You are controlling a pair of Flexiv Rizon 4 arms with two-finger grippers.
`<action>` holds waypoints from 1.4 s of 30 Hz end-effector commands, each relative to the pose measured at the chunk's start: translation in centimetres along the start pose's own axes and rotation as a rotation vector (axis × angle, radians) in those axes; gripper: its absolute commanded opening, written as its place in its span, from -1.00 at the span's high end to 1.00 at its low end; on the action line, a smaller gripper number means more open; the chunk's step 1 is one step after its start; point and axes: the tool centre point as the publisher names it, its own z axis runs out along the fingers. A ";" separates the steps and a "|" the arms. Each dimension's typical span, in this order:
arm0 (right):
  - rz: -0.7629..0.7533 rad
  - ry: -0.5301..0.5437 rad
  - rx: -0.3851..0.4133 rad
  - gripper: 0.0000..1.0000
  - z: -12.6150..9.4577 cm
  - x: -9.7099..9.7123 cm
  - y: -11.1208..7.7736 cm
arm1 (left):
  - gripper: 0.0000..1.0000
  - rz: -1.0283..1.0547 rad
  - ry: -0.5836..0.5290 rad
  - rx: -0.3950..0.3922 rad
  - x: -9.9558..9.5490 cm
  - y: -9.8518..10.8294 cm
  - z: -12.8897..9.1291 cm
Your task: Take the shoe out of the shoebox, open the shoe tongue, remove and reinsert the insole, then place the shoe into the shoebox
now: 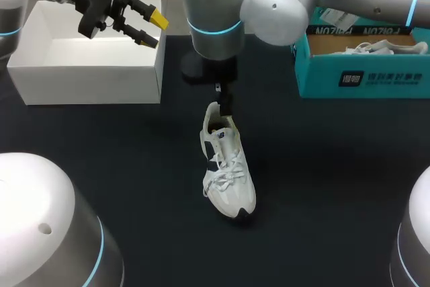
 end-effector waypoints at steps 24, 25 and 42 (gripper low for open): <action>-0.111 0.025 -0.058 -1.00 6.1 -3.8 2.4 | -1.00 0.001 0.003 0.001 0.0 0.0 0.0; -0.114 0.028 -0.059 -1.00 6.2 -3.8 2.5 | -1.00 0.001 0.003 0.001 0.0 0.0 0.0; -0.122 0.102 -0.065 -1.00 9.8 -3.7 3.2 | -1.00 0.001 0.003 0.001 0.0 0.0 0.0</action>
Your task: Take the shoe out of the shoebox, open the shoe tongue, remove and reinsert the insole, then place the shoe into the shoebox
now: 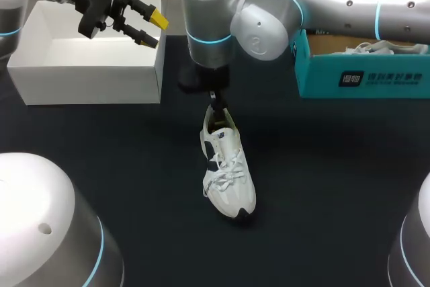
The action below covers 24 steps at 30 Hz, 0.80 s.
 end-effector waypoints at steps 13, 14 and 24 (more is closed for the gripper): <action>0.014 0.076 0.004 0.54 2.6 -0.1 0.2 | -1.00 0.001 0.003 0.001 0.0 0.0 0.0; 0.016 0.077 0.004 0.82 2.6 0.0 0.2 | -1.00 0.001 0.003 0.001 0.0 0.0 0.0; 0.051 0.082 0.030 1.00 1.0 0.8 -0.3 | -1.00 0.001 0.003 0.001 0.0 0.0 0.0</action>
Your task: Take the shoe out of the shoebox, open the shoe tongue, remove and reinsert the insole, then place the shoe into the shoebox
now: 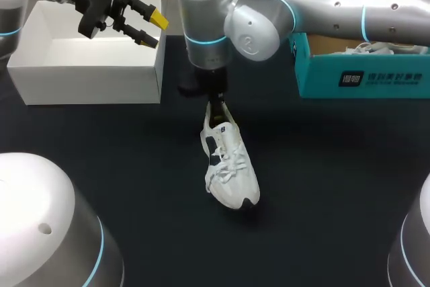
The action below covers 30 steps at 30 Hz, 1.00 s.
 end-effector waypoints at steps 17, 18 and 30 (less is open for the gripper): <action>0.008 -0.044 0.032 1.00 -12.5 2.8 -3.3 | -1.00 0.001 0.003 0.001 0.0 0.0 0.0; 0.002 -0.052 0.048 1.00 -13.6 2.9 -3.5 | -1.00 0.001 0.003 0.001 0.0 0.0 0.0; -0.044 -0.152 0.084 1.00 -22.0 3.0 -5.9 | -1.00 0.001 0.003 0.001 0.0 0.0 0.0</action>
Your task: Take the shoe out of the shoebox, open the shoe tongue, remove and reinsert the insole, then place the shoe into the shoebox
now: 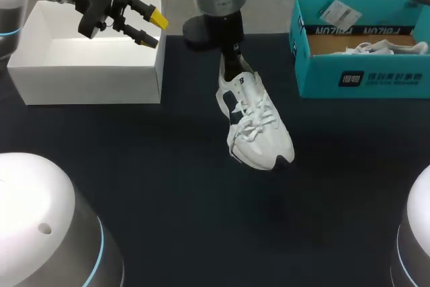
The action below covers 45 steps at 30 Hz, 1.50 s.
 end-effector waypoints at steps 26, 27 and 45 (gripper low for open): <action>0.008 -0.107 -0.024 1.00 -5.8 -0.5 -4.2 | -1.00 0.001 0.003 0.001 0.0 0.0 0.0; 0.014 -0.108 -0.021 1.00 -5.7 -0.8 -4.9 | -1.00 0.001 0.003 0.001 0.0 0.0 0.0; 0.114 -0.137 0.046 1.00 -6.0 -4.2 -20.9 | -1.00 0.001 0.003 0.001 0.0 0.0 0.0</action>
